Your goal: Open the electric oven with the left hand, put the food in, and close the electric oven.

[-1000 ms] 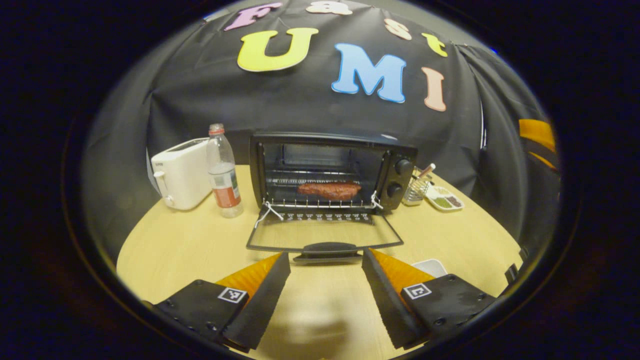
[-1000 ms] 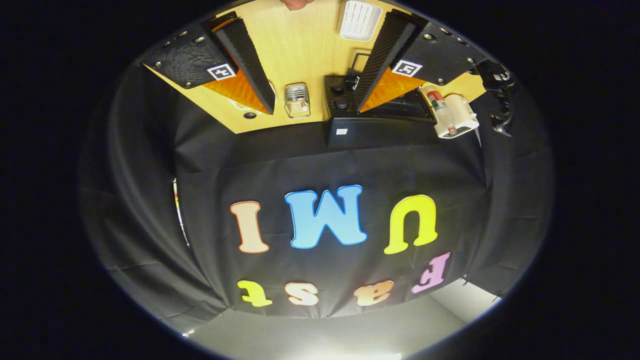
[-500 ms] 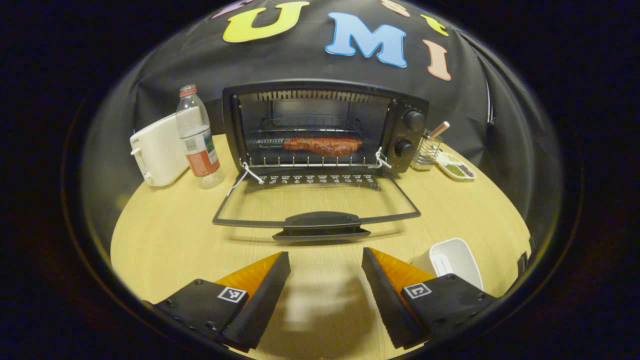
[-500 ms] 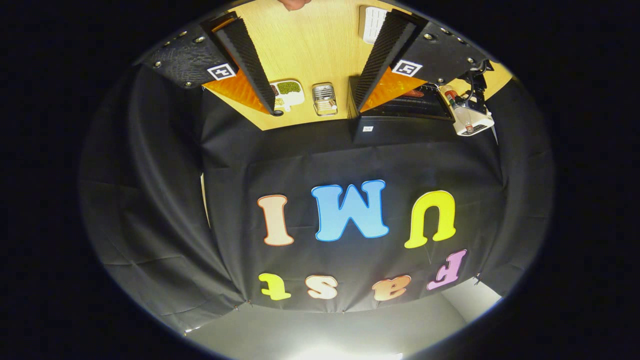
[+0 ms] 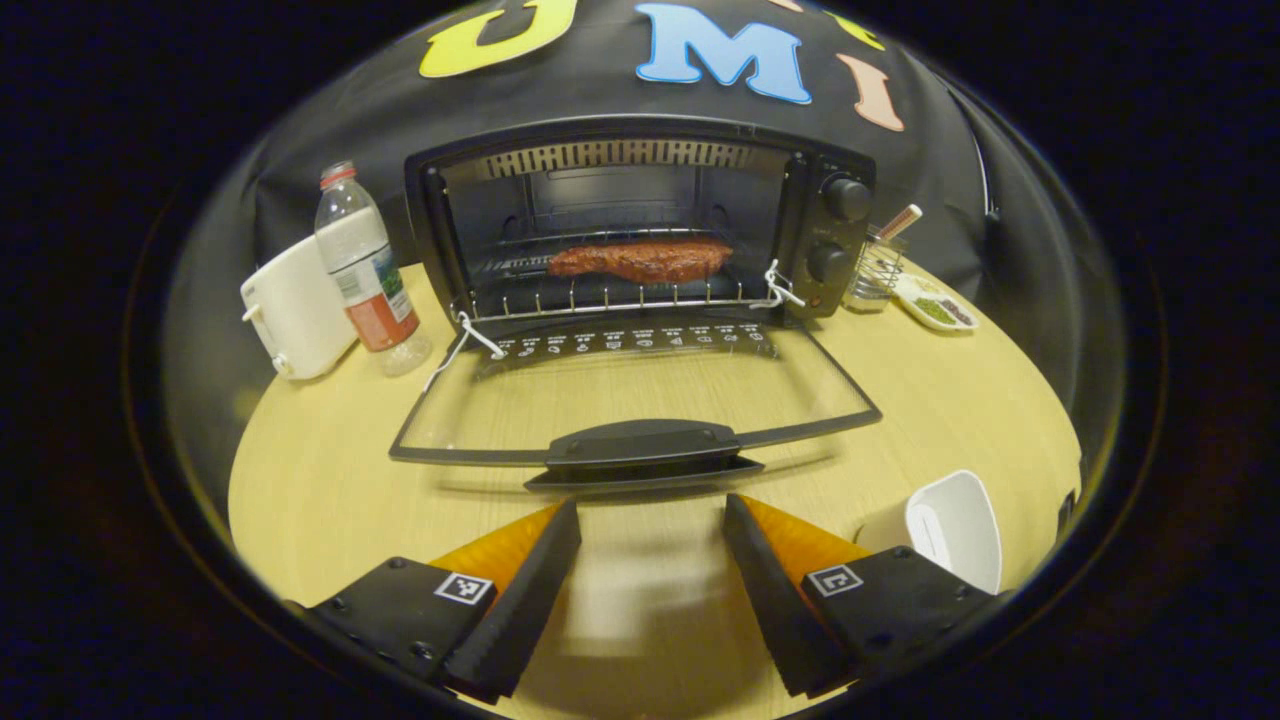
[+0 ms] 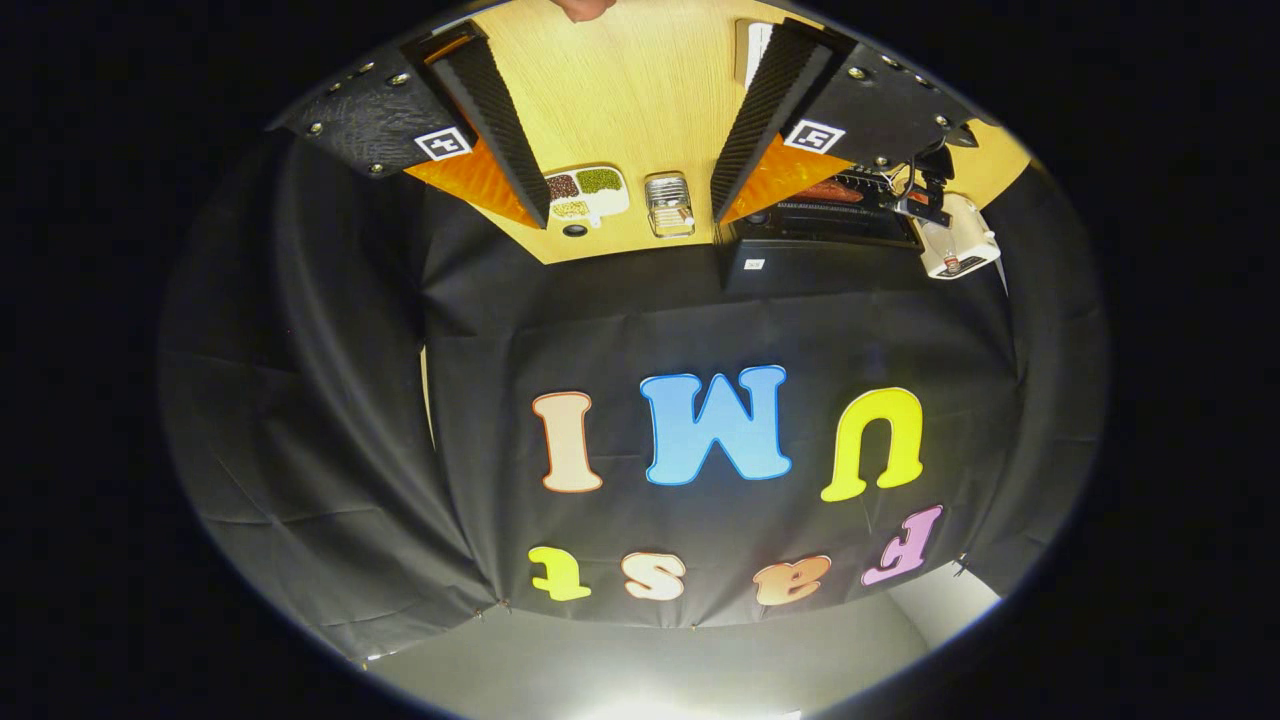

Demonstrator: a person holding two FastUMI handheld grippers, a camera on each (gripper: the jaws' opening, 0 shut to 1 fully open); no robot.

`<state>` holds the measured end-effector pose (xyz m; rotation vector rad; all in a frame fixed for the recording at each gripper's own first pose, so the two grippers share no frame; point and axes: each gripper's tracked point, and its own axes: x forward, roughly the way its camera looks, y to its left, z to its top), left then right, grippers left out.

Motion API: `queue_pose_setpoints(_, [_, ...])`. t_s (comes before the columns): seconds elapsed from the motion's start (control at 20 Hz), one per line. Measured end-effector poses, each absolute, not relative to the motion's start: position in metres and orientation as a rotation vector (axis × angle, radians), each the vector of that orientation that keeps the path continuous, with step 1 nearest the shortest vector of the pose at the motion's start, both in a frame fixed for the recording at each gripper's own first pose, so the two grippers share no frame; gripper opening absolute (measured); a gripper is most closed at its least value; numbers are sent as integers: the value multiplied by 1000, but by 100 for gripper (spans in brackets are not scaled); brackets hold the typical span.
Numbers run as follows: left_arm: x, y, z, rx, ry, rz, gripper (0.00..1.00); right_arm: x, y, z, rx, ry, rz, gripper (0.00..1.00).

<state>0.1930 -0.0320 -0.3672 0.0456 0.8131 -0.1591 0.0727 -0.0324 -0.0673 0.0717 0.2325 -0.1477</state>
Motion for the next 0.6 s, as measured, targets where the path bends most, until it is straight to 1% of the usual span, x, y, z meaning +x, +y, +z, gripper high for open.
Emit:
queue_pose_setpoints(0.05, [195, -30, -366, 50, 810, -151, 100, 72, -32, -68, 68, 233, -147, 98])
queue_pose_setpoints(0.1, [196, -31, -367, 39, 809, -139, 98, 71, -32, -68, 67, 234, -142, 98])
queue_pose_setpoints(0.15, [198, -31, -366, 29, 801, -128, 100, 71, -33, -67, 68, 233, -140, 98])
queue_pose_setpoints(0.25, [198, -31, -365, 19, 795, -119, 100, 70, -32, -68, 78, 236, -140, 98])
queue_pose_setpoints(0.3, [198, -31, -366, 20, 796, -120, 98, 70, -33, -67, 84, 236, -141, 98])
queue_pose_setpoints(0.35, [198, -31, -363, 25, 792, -121, 100, 71, -34, -67, 87, 234, -141, 98])
queue_pose_setpoints(0.4, [198, -30, -362, 29, 785, -121, 98, 71, -35, -66, 88, 232, -140, 98])
queue_pose_setpoints(0.45, [197, -30, -358, 31, 777, -120, 98, 70, -36, -66, 88, 230, -139, 98])
queue_pose_setpoints(0.5, [197, -30, -353, 29, 769, -119, 100, 70, -35, -66, 90, 230, -134, 98])
queue_pose_setpoints(0.6, [196, -30, -344, 27, 749, -119, 100, 71, -31, -66, 97, 229, -121, 98])
